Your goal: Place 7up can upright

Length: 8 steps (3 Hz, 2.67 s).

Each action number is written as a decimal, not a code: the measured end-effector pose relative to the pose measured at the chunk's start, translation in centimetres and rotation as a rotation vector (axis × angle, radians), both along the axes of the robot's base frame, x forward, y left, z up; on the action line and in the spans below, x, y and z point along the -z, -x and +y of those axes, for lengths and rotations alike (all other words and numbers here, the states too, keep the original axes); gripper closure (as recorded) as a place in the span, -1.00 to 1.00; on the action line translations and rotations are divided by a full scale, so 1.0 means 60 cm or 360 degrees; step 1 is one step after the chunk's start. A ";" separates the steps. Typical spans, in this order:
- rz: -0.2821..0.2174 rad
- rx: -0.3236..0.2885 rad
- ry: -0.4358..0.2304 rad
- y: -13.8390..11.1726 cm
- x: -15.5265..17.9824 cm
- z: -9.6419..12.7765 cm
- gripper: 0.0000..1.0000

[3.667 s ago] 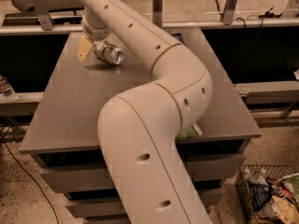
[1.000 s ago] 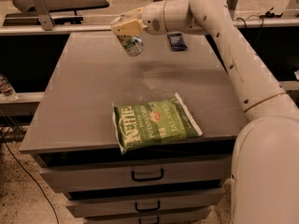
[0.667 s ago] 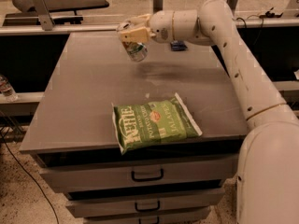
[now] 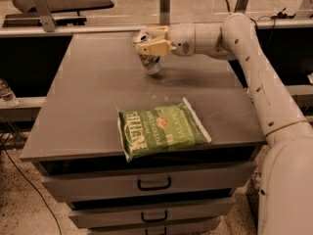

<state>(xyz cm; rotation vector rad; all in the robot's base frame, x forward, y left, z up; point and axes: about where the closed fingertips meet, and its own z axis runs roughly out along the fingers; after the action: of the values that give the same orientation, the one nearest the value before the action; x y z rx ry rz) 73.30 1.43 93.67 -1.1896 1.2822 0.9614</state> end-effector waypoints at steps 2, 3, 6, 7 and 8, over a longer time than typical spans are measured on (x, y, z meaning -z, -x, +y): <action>0.0072 -0.0010 -0.0058 0.019 0.030 -0.044 0.17; 0.0077 -0.0010 -0.0058 0.020 0.031 -0.051 -0.31; 0.0047 0.0056 -0.0004 0.048 0.013 -0.104 -1.00; 0.0021 0.0088 0.0030 0.066 -0.002 -0.126 -1.00; -0.0025 0.0121 0.0089 0.091 -0.022 -0.163 -1.00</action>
Offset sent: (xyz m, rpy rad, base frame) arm -0.0167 -0.0509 -0.0283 0.0462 0.0691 -0.0096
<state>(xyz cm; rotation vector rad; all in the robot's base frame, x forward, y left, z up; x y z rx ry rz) 67.83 -8.32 95.00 -1.1807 1.3397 0.8642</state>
